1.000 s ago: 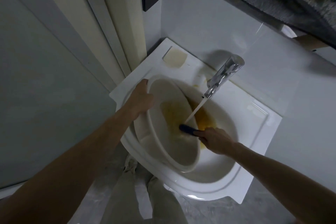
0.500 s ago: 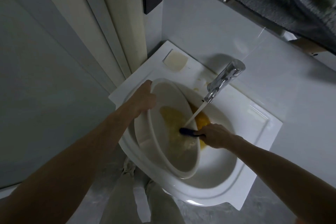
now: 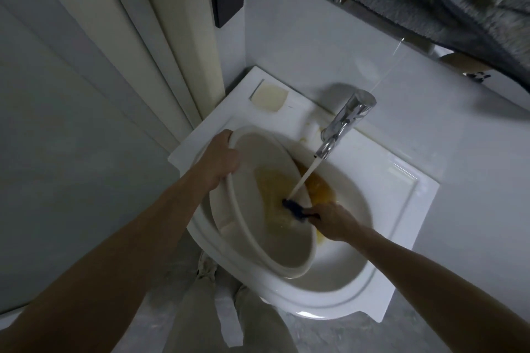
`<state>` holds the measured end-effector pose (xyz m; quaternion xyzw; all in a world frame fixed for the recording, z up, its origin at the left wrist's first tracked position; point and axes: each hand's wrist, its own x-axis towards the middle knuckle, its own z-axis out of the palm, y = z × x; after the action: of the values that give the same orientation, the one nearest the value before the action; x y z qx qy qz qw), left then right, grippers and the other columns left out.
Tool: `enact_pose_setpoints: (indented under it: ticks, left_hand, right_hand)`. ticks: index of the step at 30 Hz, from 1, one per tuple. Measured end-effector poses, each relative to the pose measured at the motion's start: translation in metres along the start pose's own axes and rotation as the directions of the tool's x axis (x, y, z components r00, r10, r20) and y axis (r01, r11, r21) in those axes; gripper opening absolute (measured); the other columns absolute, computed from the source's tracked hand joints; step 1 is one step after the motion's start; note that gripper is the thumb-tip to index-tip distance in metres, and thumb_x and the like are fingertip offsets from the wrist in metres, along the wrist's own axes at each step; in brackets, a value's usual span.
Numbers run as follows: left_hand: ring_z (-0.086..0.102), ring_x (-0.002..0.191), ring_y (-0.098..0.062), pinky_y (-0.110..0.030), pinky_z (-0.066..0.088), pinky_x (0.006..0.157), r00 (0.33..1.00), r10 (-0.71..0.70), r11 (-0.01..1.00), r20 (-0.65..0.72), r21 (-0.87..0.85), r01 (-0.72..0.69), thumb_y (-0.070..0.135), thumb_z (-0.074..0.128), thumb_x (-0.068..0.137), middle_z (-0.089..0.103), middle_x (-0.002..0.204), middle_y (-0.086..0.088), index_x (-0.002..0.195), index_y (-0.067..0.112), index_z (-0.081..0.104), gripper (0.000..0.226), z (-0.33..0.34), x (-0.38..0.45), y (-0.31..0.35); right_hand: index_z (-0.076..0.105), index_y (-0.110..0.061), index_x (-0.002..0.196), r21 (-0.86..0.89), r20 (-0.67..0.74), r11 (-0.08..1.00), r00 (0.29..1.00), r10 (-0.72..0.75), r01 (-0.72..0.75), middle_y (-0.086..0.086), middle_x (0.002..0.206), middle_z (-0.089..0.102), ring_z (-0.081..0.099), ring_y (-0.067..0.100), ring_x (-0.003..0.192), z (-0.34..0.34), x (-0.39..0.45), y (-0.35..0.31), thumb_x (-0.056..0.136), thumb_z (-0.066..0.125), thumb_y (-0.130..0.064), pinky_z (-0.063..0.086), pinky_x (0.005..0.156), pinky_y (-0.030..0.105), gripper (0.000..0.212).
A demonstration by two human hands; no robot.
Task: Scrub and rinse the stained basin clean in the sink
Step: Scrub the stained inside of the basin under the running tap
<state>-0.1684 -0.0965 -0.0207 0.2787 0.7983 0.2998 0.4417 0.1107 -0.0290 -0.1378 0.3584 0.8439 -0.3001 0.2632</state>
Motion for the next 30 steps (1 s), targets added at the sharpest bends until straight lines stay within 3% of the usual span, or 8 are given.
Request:
enact_pose_setpoints:
  ticks: [3, 7, 11, 15, 18, 20, 26, 30]
  left_hand:
    - [0.047, 0.066, -0.023, -0.026, 0.036, 0.049, 0.999, -0.044, 0.993, 0.013, -0.109, 0.046, -0.018, 0.044, 0.072, 0.052, 0.08, -0.008, 0.106, 0.006, 0.058, 0.044, -0.003, 0.002, -0.006]
    - [0.053, 0.074, -0.031, -0.034, 0.042, 0.056, 0.993, -0.12, 0.968, 0.007, -0.22, 0.119, -0.016, 0.044, 0.052, 0.057, 0.088, -0.018, 0.102, 0.007, 0.064, 0.059, -0.007, 0.0, -0.029]
    - [0.055, 0.084, -0.035, -0.041, 0.047, 0.066, 0.985, -0.175, 0.951, 0.013, -0.255, 0.172, -0.017, 0.043, 0.053, 0.06, 0.099, -0.02, 0.106, 0.01, 0.064, 0.063, -0.005, 0.0, -0.041]
    - [0.054, 0.082, -0.034, -0.033, 0.047, 0.06, 0.982, -0.191, 0.945, 0.012, -0.268, 0.187, -0.018, 0.041, 0.055, 0.058, 0.091, -0.016, 0.104, 0.006, 0.064, 0.059, -0.008, 0.003, -0.046]
    - [0.057, 0.081, -0.034, -0.036, 0.048, 0.062, 0.98, -0.197, 0.935, 0.008, -0.298, 0.191, -0.016, 0.042, 0.051, 0.06, 0.089, -0.016, 0.097, 0.009, 0.066, 0.058, -0.009, 0.003, -0.048]
    - [0.059, 0.085, -0.037, -0.04, 0.049, 0.064, 0.982, -0.19, 0.939, 0.008, -0.289, 0.184, -0.009, 0.044, 0.043, 0.063, 0.093, -0.017, 0.094, 0.015, 0.067, 0.06, -0.007, 0.003, -0.046]
    - [0.06, 0.087, -0.038, -0.039, 0.053, 0.063, 0.984, -0.181, 0.959, -0.01, -0.224, 0.174, -0.007, 0.047, 0.045, 0.064, 0.096, -0.014, 0.108, 0.018, 0.066, 0.07, -0.003, 0.004, -0.044]
    - [0.051, 0.069, -0.03, -0.032, 0.043, 0.056, 0.983, -0.181, 0.959, -0.008, -0.224, 0.175, -0.02, 0.042, 0.065, 0.057, 0.084, -0.014, 0.108, 0.014, 0.063, 0.059, -0.001, 0.004, -0.04]
  right_hand:
    - [0.068, -0.028, 0.125, 0.149, 0.19, 0.989, 0.981, -0.03, 0.002, -0.007, 0.114, 0.071, 0.064, 0.012, 0.096, 0.009, 0.002, -0.009, 0.1, 0.05, -0.025, 0.051, 0.081, 0.022, 0.031]
    - [0.07, -0.033, 0.117, 0.346, -0.123, 0.912, 0.953, 0.278, -0.221, -0.004, 0.109, 0.069, 0.061, 0.016, 0.09, 0.028, 0.026, -0.034, 0.098, 0.043, -0.028, 0.051, 0.08, 0.029, 0.034]
    - [0.061, -0.028, 0.129, 0.597, -0.179, 0.798, 0.955, 0.236, -0.085, -0.001, 0.101, 0.064, 0.058, 0.011, 0.081, 0.024, 0.025, -0.097, 0.104, 0.042, -0.03, 0.046, 0.073, 0.027, 0.032]
    - [0.06, -0.028, 0.134, 0.431, -0.075, 0.888, 0.987, -0.143, 0.161, -0.001, 0.105, 0.073, 0.064, 0.016, 0.082, 0.015, -0.004, -0.109, 0.103, 0.045, -0.029, 0.052, 0.077, 0.031, 0.035]
    - [0.067, -0.028, 0.126, 0.225, 0.173, 0.964, 0.968, -0.183, 0.142, -0.005, 0.108, 0.072, 0.065, 0.014, 0.091, 0.012, -0.023, -0.069, 0.101, 0.048, -0.029, 0.048, 0.083, 0.023, 0.031]
    - [0.071, -0.022, 0.118, 0.135, 0.218, 0.99, 0.976, -0.004, -0.026, -0.001, 0.106, 0.07, 0.065, 0.016, 0.091, 0.017, -0.019, -0.038, 0.1, 0.049, -0.027, 0.046, 0.074, 0.019, 0.029]
    - [0.068, -0.019, 0.085, 0.364, -0.197, 0.906, 0.933, 0.3, -0.214, -0.001, 0.078, 0.064, 0.061, 0.019, 0.071, 0.014, 0.044, -0.067, 0.098, 0.046, -0.029, 0.056, 0.072, 0.035, 0.028]
    - [0.067, -0.027, 0.121, 0.649, -0.103, 0.761, 0.993, 0.058, 0.023, -0.001, 0.062, 0.056, 0.049, 0.012, 0.042, -0.013, 0.038, -0.13, 0.103, 0.043, -0.028, 0.043, 0.041, 0.024, 0.029]
